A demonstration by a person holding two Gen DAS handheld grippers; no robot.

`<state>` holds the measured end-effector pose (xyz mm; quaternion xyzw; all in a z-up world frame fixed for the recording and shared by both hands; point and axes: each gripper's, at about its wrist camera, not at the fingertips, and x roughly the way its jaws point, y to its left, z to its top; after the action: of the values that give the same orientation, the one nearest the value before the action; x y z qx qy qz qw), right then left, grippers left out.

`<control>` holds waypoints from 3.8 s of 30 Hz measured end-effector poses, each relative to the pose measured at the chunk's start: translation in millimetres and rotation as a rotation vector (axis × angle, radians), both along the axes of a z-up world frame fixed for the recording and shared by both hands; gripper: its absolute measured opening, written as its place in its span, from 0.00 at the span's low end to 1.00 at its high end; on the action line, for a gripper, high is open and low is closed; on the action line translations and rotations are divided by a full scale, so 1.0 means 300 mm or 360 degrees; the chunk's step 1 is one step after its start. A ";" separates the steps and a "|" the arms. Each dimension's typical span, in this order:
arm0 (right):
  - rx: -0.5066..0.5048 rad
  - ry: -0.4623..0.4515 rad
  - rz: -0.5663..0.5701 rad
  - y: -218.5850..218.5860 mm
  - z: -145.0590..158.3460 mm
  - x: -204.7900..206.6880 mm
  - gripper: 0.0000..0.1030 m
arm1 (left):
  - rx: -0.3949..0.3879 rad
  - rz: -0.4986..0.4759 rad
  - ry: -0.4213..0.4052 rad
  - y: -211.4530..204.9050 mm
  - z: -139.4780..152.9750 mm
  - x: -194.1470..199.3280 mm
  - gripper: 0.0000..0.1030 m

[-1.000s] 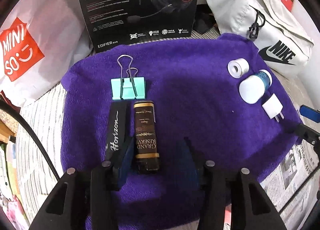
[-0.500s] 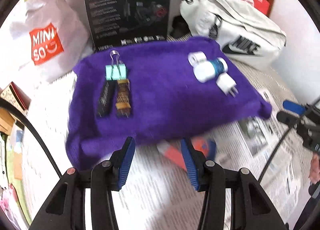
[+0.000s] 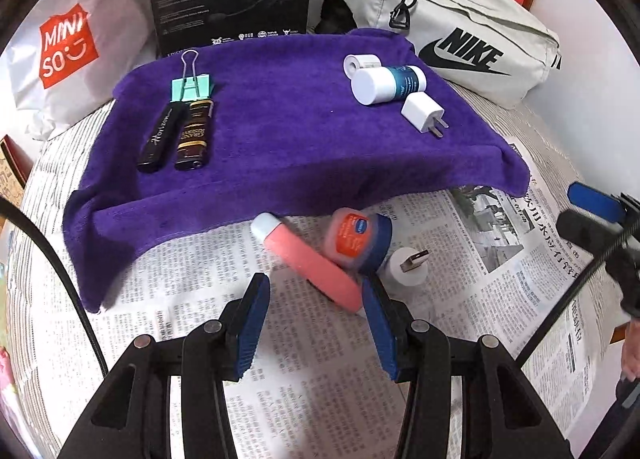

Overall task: Organize rigid objects
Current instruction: 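Move both grippers back toward the items on the newspaper, then grasp the pink tube with the left gripper while the right grasps the clear plastic cap, then carry the pink tube with the left gripper while the right carries the clear cap onto the towel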

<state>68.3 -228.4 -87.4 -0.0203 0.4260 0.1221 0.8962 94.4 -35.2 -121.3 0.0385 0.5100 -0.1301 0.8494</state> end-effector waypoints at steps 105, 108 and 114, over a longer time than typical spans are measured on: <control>0.0066 0.0093 0.0244 0.182 -0.090 0.010 0.30 | -0.0049 0.0118 -0.0096 0.298 0.037 -0.038 0.16; 0.0067 0.0085 0.0241 0.175 -0.081 0.013 0.30 | -0.0048 0.0111 -0.0109 0.292 0.055 -0.043 0.16; 0.0070 0.0062 0.0228 0.157 -0.052 0.030 0.30 | -0.0054 0.0094 -0.0141 0.280 0.095 -0.042 0.16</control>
<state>77.4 -181.4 -102.9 -0.0287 0.4379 0.1958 0.8770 81.6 48.7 -92.9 0.0146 0.4706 -0.1117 0.8751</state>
